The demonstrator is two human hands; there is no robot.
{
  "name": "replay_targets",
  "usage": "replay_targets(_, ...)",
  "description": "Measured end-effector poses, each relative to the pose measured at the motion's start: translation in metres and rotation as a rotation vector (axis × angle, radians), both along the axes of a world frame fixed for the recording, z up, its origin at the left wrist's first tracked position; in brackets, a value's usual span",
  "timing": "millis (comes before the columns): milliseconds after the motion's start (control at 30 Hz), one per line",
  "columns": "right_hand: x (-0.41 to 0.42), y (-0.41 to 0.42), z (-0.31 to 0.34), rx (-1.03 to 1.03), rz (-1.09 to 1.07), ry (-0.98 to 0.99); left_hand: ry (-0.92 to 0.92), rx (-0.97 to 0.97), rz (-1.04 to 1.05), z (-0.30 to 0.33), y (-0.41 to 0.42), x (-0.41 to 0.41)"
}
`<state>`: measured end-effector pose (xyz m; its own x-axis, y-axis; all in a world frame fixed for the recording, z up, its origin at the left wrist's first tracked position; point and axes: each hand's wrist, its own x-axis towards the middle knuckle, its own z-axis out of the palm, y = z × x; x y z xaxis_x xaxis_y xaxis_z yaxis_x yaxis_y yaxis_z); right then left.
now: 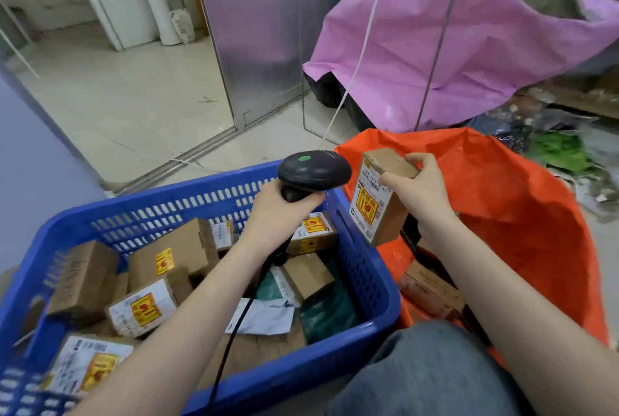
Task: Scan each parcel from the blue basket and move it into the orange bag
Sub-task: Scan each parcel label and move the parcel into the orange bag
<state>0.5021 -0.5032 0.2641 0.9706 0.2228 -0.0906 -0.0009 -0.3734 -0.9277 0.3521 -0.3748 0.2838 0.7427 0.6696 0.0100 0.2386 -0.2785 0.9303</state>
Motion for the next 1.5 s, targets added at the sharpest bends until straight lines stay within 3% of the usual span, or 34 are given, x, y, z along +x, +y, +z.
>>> replay_targets(433,0.055,-0.043,-0.071,0.005,-0.156,0.016,0.100,-0.002,-0.068,-0.066,-0.020,0.070)
replay_targets(700,0.057,-0.033,-0.086,0.003,-0.028,0.095,0.101,-0.025,-0.074,-0.080,-0.014,0.077)
replay_targets(1133,0.017,0.018,-0.015,0.063,0.134,-0.055,0.041,-0.059,0.066,-0.031,0.024,0.015)
replay_targets(1500,-0.063,0.098,0.030,0.098,0.382,-0.091,-0.032,-0.068,0.233,0.004,0.076,-0.076)
